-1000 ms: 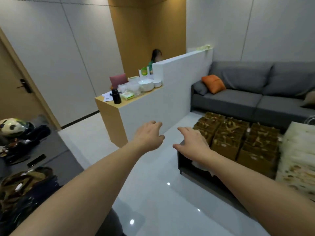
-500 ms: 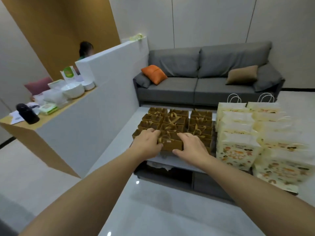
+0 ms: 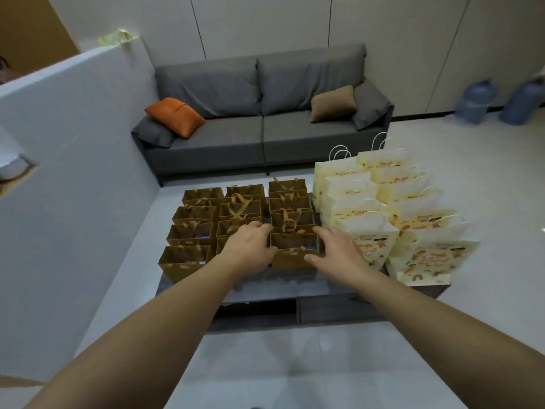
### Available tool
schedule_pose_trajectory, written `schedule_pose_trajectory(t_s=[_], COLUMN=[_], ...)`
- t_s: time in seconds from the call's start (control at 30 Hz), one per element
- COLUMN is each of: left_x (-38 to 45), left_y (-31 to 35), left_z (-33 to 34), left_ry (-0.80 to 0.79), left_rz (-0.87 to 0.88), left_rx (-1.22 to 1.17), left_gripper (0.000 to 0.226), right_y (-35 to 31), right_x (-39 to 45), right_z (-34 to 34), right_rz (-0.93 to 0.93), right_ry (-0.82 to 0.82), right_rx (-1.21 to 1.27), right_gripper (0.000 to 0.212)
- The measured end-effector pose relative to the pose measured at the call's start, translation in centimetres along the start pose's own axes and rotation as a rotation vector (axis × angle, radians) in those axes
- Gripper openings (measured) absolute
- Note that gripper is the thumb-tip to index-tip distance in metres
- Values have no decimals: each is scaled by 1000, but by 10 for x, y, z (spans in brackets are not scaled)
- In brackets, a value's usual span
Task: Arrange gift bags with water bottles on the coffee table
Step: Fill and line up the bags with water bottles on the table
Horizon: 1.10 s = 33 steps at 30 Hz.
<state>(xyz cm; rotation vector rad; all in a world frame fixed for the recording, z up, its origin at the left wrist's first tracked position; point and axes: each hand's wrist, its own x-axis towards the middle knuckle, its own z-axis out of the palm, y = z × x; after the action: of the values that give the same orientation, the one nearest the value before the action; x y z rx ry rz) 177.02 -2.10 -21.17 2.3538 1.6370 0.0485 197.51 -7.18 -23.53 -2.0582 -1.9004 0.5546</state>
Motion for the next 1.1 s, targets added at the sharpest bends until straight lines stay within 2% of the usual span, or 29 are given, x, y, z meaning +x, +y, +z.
schedule_pose_trajectory(t_s=[0.27,0.57,0.83,0.97,1.1], left_x=[39,52,80,102,136], left_y=[-90,-179,-260,-299,-331], left_z=[18,48,60,57,47], left_ry=[-114,-249,-302,-283,-313], left_rz=[28,-29,-201,-336,-396], left_rx=[-96,-178,-181,-184,-168], left_gripper=[60,57,39,45,43], right_y=[-37,-82,-121,-144,-157], right_x=[31,71,154,208,255], right_z=[49,120,177,201,217], right_rz=[135,150,63,52,51], right_ry=[-51,-202,-318,-362,-435], right_rx=[-41,-35,-22,35,63], right_gripper=[74,75,73,72,72])
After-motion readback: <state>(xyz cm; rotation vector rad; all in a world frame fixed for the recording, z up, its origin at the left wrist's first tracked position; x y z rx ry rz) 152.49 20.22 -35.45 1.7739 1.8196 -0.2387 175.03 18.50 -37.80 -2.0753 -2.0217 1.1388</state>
